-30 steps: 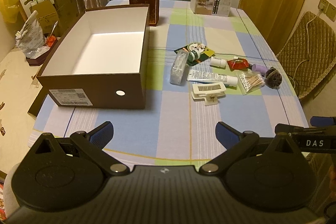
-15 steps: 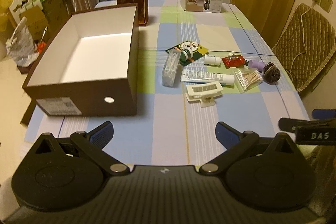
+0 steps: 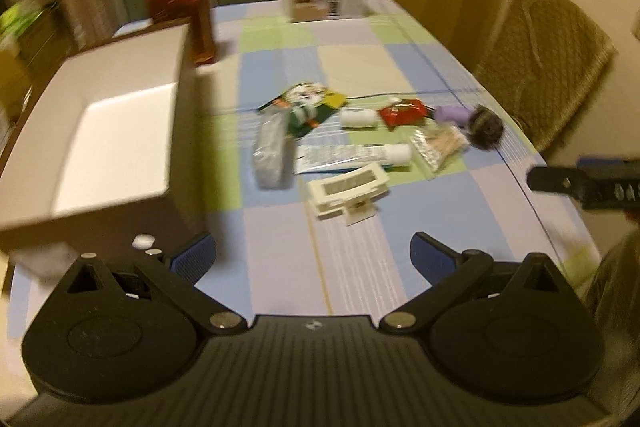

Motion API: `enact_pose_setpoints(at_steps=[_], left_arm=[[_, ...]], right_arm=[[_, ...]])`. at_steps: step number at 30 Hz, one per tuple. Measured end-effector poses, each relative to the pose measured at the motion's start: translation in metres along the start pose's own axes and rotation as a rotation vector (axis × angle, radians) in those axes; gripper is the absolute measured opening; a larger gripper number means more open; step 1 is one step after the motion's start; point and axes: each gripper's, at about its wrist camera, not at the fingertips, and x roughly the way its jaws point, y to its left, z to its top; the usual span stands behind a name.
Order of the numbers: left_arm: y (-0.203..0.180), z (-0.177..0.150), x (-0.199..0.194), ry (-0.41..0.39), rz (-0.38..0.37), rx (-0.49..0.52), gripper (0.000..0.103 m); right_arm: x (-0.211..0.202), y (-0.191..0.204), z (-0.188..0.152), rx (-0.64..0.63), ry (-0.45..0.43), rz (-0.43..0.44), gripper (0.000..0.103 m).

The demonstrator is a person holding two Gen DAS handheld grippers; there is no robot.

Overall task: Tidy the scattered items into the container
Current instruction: 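Grasp the white plastic clip with the left tool while the right tool grasps the brown scrunchie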

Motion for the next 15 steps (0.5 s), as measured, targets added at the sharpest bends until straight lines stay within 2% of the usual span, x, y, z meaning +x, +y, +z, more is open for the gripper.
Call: enact_pose_setpoints(at_steps=[2,5,15], left_arm=[[-0.006,0.003,0.008,-0.005,-0.019,0.063,0.098],[-0.010,0.009,0.022,-0.015,-0.046,0.127,0.098],[-0.009,0.034,0.072,-0.001,-0.117,0.182,0.092]], right_arm=[[0.009,-0.008,0.006,0.007,0.039,0.018,0.103],[0.018,-0.018,0.015,-0.003,0.046,-0.002,0.103],[0.057,-0.048,0.032,-0.014,0.072,-0.081,0.103]])
